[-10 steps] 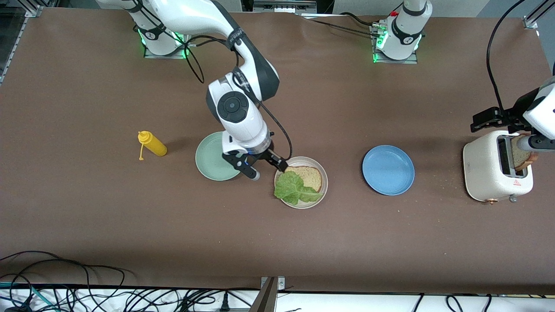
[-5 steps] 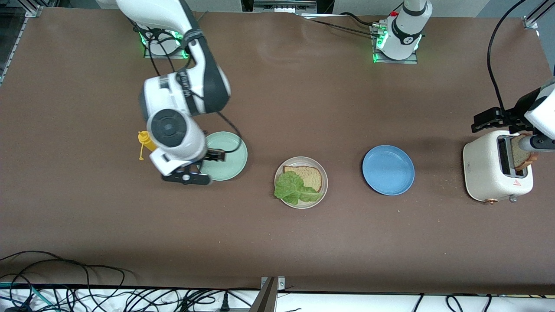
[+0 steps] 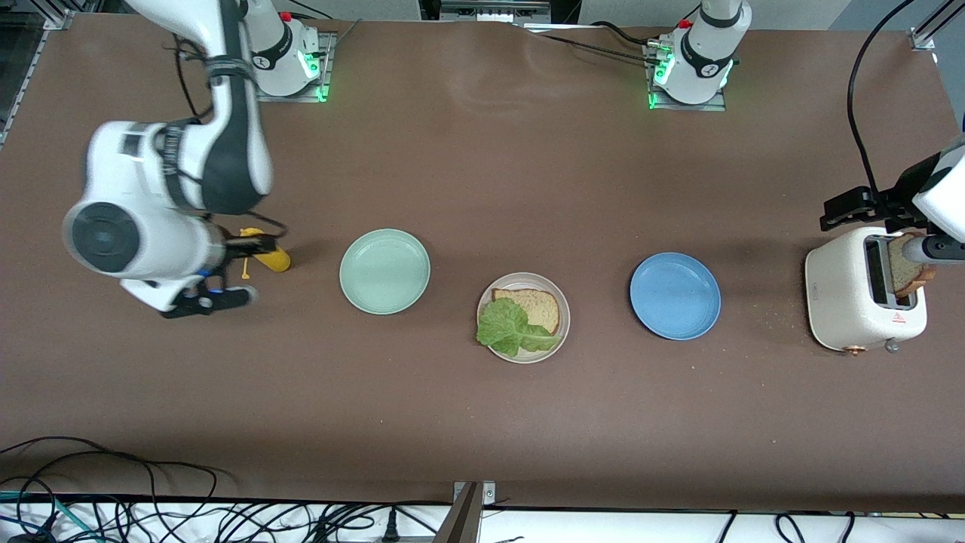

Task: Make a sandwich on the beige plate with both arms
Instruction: 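Withdraw the right gripper back toward the yellow bottle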

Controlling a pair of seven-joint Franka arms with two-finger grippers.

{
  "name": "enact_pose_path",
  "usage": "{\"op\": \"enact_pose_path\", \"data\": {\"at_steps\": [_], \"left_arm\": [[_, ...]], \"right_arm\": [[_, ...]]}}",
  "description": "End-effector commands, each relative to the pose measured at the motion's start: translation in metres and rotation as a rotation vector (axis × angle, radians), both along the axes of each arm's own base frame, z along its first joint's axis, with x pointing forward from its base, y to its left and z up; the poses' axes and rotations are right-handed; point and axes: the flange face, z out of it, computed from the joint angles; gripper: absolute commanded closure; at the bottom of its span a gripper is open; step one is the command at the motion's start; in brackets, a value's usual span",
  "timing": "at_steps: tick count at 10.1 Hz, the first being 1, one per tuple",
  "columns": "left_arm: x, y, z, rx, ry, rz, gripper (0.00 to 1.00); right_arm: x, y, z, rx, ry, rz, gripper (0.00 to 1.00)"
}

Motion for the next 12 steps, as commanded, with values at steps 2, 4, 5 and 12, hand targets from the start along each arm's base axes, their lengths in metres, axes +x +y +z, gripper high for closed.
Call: {"op": "enact_pose_path", "data": {"at_steps": [2,4,5,12], "left_arm": [[-0.001,0.001,0.006,0.015,-0.012,-0.001,0.0],[-0.001,0.001,0.004,0.015,-0.009,-0.002,0.0],[-0.001,0.001,0.004,0.015,-0.009,-0.002,0.0],[0.0,0.002,0.002,0.015,-0.005,-0.001,0.0]], "right_arm": [[-0.05,-0.126,-0.003,0.264,-0.02,0.229,0.0],[-0.062,-0.172,-0.019,0.417,-0.079,0.338,0.0],[-0.068,-0.188,-0.033,0.485,-0.116,0.37,0.0],[-0.092,-0.213,-0.136,0.87,-0.531,0.69,0.0]]}}
